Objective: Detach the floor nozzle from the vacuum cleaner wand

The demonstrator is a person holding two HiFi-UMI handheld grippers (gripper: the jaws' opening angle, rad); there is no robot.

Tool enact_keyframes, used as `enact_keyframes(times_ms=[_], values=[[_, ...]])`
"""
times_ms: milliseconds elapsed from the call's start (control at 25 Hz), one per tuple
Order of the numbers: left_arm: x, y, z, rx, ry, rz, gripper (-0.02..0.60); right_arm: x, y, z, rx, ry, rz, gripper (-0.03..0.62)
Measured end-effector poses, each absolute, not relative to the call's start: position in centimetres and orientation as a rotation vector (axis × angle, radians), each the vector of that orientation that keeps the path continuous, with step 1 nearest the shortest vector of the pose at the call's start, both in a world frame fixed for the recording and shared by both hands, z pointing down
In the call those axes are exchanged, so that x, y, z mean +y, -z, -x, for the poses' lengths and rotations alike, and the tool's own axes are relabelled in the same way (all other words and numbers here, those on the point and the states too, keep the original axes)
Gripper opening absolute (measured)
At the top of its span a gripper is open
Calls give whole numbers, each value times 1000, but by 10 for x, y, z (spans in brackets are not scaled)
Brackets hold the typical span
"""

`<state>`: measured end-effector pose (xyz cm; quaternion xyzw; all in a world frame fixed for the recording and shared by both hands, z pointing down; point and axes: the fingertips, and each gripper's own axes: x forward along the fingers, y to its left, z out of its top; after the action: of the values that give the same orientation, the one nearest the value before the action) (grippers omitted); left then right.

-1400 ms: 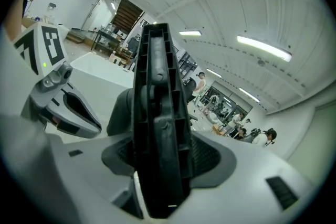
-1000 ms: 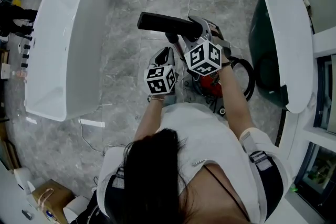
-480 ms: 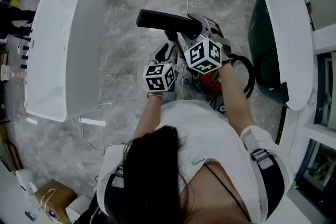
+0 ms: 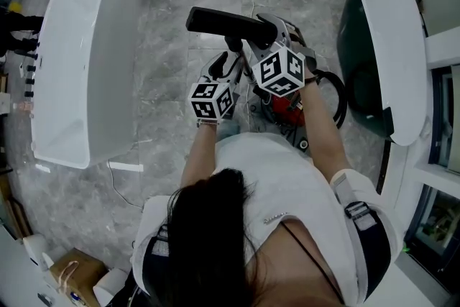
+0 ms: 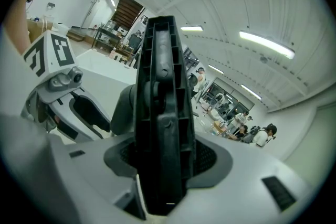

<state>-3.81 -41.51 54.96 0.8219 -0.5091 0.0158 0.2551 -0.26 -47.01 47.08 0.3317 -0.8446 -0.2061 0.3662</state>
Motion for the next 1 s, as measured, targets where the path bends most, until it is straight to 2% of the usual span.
enact_keyframes(times_ms=[1000], values=[[-450, -564, 10, -1316, 11, -2285, 185, -469, -471, -1, -2152, 517, -853, 224]])
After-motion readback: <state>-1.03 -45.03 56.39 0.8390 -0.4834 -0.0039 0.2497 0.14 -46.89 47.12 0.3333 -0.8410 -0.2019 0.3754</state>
